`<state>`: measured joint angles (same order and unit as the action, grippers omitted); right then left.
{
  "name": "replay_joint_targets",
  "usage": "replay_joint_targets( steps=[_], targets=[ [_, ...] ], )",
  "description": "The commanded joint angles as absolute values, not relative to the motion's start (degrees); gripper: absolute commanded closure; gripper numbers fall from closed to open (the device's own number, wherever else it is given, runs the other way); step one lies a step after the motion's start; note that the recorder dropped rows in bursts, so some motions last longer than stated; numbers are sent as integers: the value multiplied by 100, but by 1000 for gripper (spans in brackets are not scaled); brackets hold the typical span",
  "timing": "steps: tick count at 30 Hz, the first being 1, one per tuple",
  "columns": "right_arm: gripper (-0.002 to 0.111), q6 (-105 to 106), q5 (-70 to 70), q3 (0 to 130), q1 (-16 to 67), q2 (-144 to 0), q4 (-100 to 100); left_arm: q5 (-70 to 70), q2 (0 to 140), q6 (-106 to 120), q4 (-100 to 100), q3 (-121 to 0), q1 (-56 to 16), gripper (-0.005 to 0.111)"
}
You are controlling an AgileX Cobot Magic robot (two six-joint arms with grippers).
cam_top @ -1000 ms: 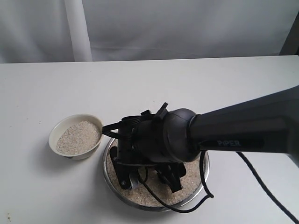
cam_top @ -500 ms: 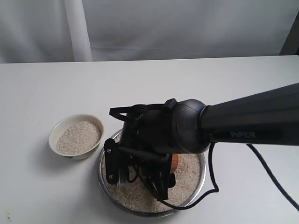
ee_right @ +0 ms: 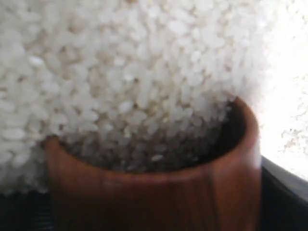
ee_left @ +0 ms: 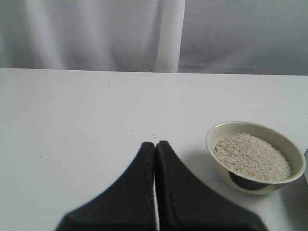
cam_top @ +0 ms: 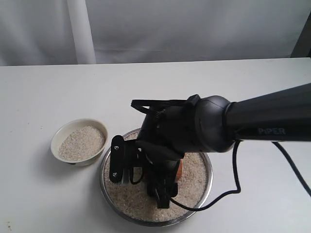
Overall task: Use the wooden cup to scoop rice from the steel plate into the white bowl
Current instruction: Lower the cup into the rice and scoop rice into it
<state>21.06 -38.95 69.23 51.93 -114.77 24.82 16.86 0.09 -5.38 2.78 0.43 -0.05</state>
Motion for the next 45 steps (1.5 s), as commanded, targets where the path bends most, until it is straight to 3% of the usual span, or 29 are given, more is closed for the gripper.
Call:
replay_joint_targets(
  steps=[1,16,45],
  targets=[
    [108,2117,-3165,6626,5073,-11294,2108,1630,0,-552,252,0,-26,107],
    [108,2097,-1122,5643,4736,-11006,1592,1630,0,-552,252,0,-26,107],
    [108,2085,-450,5579,4726,-11018,1376,1630,0,-552,252,0,-26,107]
  ],
)
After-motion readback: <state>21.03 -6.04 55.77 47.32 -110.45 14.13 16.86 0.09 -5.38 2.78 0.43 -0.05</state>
